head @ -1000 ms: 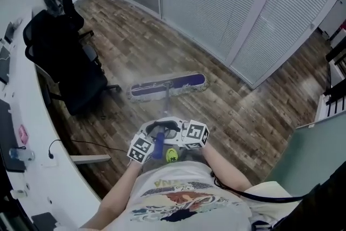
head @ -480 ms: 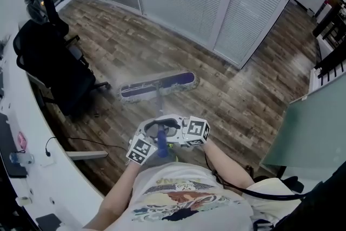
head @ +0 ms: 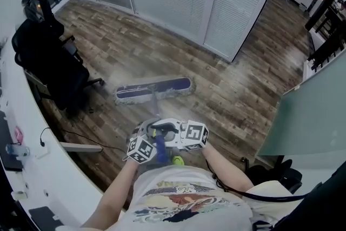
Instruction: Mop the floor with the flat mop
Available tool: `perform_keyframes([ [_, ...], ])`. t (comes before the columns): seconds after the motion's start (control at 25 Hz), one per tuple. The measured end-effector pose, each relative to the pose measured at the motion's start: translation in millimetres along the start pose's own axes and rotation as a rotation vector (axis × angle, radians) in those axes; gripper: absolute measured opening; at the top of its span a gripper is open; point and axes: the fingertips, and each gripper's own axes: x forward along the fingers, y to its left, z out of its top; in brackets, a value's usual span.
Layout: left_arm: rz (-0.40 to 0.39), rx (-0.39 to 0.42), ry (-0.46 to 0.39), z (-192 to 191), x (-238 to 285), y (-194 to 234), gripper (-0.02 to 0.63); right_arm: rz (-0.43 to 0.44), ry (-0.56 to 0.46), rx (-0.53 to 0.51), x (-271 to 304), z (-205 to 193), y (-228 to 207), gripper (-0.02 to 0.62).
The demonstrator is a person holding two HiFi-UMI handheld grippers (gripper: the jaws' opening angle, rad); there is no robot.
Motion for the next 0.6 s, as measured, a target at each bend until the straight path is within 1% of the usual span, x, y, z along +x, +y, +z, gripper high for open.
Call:
perform_keyframes([
  [0.12,0.025,0.020,-0.021,10.4,-4.1,-17.8,0.182,-0.004,-0.010,0.010,-9.4,-3.0,21.1,0.250],
  [0.16,0.032,0.032,-0.018,12.7,-4.0,-20.9,0.153,-0.003,-0.006,0.010,-12.4,-4.1,24.6,0.250],
  [0.2,0.032,0.048,-0.009,13.9,-3.2,-24.2,0.138,-0.001,0.002,0.007,-15.0,-5.6,27.2,0.250],
  [0.32,0.006,0.088,0.022,13.8,-1.1,-36.5,0.123,0.012,0.046,-0.004,-19.7,-12.9,34.9,0.250],
  [0.4,-0.006,0.093,0.031,13.1,-0.2,-42.7,0.123,0.019,0.067,-0.010,-22.0,-17.3,39.3,0.250],
  [0.6,-0.021,0.074,0.033,10.6,3.9,-45.1,0.123,0.013,0.062,-0.008,-24.3,-22.3,37.8,0.250],
])
